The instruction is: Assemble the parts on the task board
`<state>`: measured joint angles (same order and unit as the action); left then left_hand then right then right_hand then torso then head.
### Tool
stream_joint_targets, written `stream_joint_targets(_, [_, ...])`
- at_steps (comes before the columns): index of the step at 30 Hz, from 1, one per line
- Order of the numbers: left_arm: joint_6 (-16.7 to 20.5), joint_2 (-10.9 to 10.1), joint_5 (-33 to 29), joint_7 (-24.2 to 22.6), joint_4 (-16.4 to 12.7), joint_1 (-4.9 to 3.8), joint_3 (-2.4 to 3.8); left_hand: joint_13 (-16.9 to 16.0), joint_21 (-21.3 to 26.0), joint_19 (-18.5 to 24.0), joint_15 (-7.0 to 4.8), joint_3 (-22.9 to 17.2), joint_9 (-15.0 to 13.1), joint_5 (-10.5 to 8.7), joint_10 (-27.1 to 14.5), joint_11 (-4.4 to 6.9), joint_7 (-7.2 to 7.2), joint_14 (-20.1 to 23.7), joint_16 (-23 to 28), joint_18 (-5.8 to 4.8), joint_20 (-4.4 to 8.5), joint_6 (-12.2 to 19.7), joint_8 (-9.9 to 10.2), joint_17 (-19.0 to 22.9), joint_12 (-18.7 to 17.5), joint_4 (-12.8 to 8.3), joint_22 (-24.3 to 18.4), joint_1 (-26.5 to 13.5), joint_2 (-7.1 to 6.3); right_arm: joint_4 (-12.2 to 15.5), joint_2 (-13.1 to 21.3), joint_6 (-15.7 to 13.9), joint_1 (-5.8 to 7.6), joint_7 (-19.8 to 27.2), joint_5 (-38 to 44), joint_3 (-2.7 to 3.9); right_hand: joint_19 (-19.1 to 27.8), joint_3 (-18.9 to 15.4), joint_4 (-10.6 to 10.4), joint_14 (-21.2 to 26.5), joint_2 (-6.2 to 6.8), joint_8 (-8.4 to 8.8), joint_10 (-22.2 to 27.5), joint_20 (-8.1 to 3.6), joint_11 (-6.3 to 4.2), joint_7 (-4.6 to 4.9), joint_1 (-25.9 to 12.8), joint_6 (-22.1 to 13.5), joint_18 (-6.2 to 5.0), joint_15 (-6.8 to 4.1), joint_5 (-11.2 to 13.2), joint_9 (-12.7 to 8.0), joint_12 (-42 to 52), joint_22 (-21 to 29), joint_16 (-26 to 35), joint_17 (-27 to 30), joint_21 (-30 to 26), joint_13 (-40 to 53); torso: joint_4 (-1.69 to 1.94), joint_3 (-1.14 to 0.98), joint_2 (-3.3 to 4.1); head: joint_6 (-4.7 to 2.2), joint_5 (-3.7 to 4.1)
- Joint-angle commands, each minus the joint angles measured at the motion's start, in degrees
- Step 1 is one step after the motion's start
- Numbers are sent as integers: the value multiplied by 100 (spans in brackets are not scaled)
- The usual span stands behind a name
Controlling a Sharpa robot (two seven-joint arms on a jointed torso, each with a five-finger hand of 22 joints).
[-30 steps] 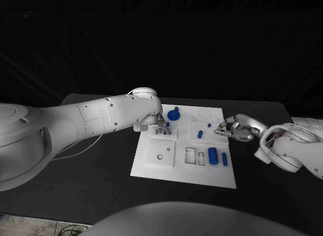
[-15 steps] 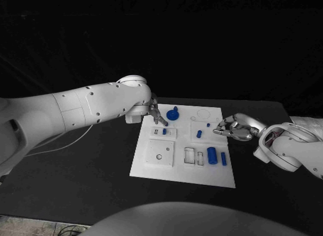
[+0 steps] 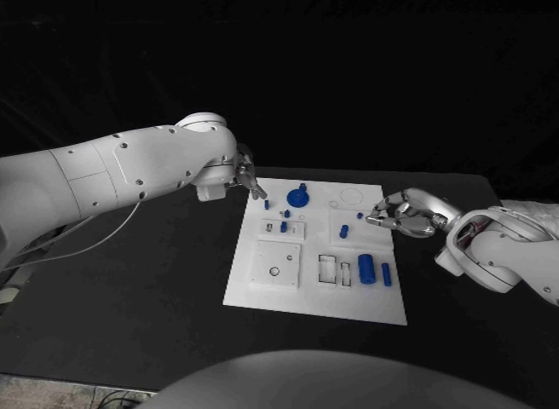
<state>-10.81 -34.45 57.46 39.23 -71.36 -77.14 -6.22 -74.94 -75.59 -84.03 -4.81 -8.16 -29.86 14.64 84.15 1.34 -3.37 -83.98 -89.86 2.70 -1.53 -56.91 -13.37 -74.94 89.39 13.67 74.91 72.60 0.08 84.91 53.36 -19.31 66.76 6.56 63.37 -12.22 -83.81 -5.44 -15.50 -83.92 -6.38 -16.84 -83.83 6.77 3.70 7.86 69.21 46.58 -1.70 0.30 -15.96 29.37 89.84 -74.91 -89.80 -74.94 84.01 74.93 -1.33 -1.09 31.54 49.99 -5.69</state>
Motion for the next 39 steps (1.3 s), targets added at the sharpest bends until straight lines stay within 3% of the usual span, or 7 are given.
stream_joint_targets(1, [285, -7, 91, -234, 57, -16, 2, -1473, -55, -178, 31, -19, 21, 99, 568, -5, 9, -602, -14, 0, -36, -51, -33, -1506, 36, 32, 1157, 113, -7, 72, 4, -219, 60, 180, -17, 2, -212, -13, 76, -608, 15, -45, -617, 4, 8, -16, 204, 59, 14, 12, -12, 12, 16, -1304, -20, -1506, 81, 1507, 0, 32, 34, 1, -1])
stream_joint_targets(6, [440, -23, 170, -294, 99, -20, 0, -1506, -130, -198, 14, -69, 47, 267, 585, 17, 33, -602, -14, -13, -24, -94, -77, -1506, 61, -18, 1175, 292, -11, 163, -63, -288, 275, 201, -18, 3, -278, 176, 439, -608, 69, -5, -617, -41, -44, -63, 801, 137, 36, -36, -523, -29, 16, -1334, -20, -1506, 159, 1507, 7, 67, 86, 1, -16])
stream_joint_targets(10, [407, 73, 336, -217, 211, -20, -19, -1506, -140, -201, 9, -44, 53, 242, 585, 25, 39, -602, -14, -15, -18, -157, -116, -1506, 61, 30, 1177, 268, -23, 214, -117, -291, 411, 197, -15, 4, -283, 215, 494, -608, 75, 24, -617, -49, -49, -68, 895, 151, 38, -41, -568, -55, 16, -1336, -20, -1506, 165, 1507, 52, 86, 123, 1, 16])
stream_joint_targets(14, [286, 245, 556, -97, 448, -19, -36, -1506, -134, -195, -4, 92, 52, 26, 585, 42, 62, -602, -14, -13, -8, -259, -201, -1506, 61, 217, 1173, 79, -82, 259, -129, -207, 463, 170, -15, 4, -287, 195, 423, -608, 64, 62, -617, -50, -38, -51, 827, 153, 40, -35, -523, -86, 16, -1337, -20, -1506, 168, 1507, 77, 112, 170, 1, 12])
stream_joint_targets(24, [17, 681, 747, -93, 1104, -14, -44, -1506, -108, -175, 0, 409, 44, -567, 585, 36, 57, -602, -14, -7, -6, -262, -315, -1506, 61, 300, 1164, -404, -96, 332, -36, -62, 499, 77, -15, 4, -287, 178, 361, -608, 58, 98, -617, -47, -32, -46, 776, 159, 40, -30, -465, -114, 16, -1338, -20, -1506, 169, 1507, 17, 168, 266, 1, -10])
stream_joint_targets(33, [-328, 1003, 1209, -45, 1572, 68, -45, -1503, -83, -155, -35, 684, -251, -979, 584, 89, 129, -602, -14, 1, 18, -315, -666, -1506, 59, 303, 1156, -781, -64, 354, -17, -34, 504, 61, -15, 4, -285, 176, 350, -608, 56, 105, -617, -46, -31, -45, 768, 157, 39, -29, -456, -119, 16, -1336, -20, -1506, 166, 1507, -20, 167, 327, 1, -14])
stream_joint_targets(39, [-358, 1056, 1341, -46, 1670, 96, -42, -1506, -85, -153, -49, 740, -381, -1027, 585, 105, 151, -602, -14, 0, 30, -304, -791, -1506, 61, 305, 1156, -857, -46, 344, -7, -26, 504, 61, -15, 5, -284, 175, 343, -608, 54, 111, -617, -46, -31, -45, 763, 153, 39, -29, -450, -124, 16, -1336, -20, -1506, 165, 1507, -29, 160, 327, 1, -23])
